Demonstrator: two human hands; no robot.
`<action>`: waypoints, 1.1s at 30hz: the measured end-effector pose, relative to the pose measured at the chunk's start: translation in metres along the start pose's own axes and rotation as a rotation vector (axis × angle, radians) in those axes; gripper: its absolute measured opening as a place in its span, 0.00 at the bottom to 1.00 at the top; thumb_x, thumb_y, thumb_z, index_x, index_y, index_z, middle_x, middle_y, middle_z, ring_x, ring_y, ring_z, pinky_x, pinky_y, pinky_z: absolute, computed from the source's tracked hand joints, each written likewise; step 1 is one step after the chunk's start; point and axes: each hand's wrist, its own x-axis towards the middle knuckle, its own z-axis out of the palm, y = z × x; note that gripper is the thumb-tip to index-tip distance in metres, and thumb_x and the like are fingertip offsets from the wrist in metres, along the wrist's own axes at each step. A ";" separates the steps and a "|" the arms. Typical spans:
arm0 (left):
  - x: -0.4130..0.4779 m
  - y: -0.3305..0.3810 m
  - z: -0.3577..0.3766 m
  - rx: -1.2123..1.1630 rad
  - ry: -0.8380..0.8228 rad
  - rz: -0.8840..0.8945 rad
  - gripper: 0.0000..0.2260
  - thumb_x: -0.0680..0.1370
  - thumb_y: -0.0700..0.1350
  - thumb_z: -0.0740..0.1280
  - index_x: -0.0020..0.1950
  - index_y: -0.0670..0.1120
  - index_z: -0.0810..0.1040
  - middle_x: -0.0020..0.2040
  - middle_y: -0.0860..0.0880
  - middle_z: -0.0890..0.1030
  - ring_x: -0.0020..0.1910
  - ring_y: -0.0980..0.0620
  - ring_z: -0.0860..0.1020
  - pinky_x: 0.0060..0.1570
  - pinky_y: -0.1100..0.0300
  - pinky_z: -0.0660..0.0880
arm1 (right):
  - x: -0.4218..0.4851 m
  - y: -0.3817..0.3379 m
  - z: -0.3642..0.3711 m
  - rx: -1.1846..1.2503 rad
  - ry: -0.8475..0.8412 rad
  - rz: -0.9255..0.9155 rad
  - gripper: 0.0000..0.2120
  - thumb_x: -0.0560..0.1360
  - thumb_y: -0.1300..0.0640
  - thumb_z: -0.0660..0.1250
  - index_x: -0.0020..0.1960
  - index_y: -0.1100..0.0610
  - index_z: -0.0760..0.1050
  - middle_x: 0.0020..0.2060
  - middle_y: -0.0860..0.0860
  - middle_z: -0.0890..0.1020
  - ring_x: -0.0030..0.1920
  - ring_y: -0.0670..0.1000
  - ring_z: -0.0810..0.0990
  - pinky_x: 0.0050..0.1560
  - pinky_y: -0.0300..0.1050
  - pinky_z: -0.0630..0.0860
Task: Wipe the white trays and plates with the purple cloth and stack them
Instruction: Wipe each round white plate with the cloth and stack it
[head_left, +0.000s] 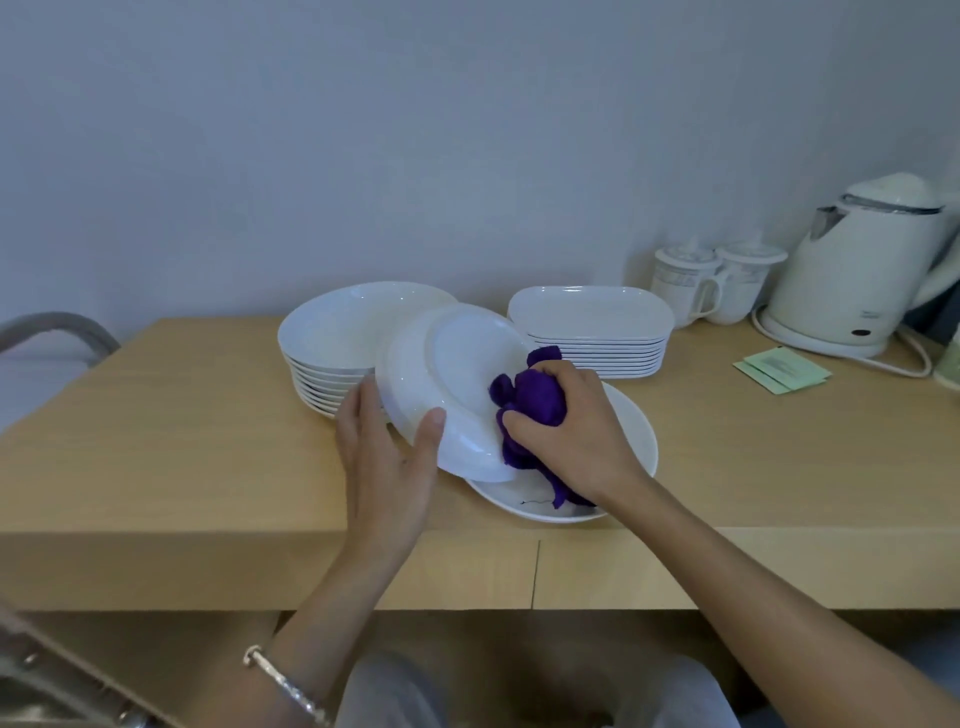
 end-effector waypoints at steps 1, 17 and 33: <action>0.002 0.003 -0.002 -0.104 0.019 -0.099 0.23 0.77 0.59 0.63 0.70 0.52 0.68 0.67 0.56 0.69 0.66 0.62 0.66 0.64 0.61 0.67 | 0.000 -0.001 -0.001 -0.008 -0.003 -0.001 0.20 0.68 0.49 0.73 0.56 0.44 0.69 0.55 0.47 0.70 0.48 0.37 0.72 0.42 0.27 0.66; 0.032 0.071 -0.002 -0.836 -0.133 -0.400 0.09 0.79 0.40 0.64 0.58 0.40 0.77 0.58 0.41 0.81 0.59 0.42 0.78 0.62 0.44 0.73 | -0.007 -0.001 -0.026 -0.135 0.083 0.020 0.23 0.68 0.46 0.72 0.61 0.47 0.70 0.54 0.47 0.69 0.52 0.48 0.73 0.53 0.41 0.70; 0.069 0.130 -0.013 -0.135 -0.218 0.323 0.09 0.79 0.42 0.66 0.43 0.56 0.74 0.39 0.57 0.78 0.34 0.67 0.76 0.37 0.70 0.71 | 0.003 0.019 -0.021 -0.385 -0.140 0.122 0.26 0.69 0.47 0.70 0.64 0.49 0.68 0.56 0.50 0.69 0.54 0.49 0.69 0.51 0.40 0.66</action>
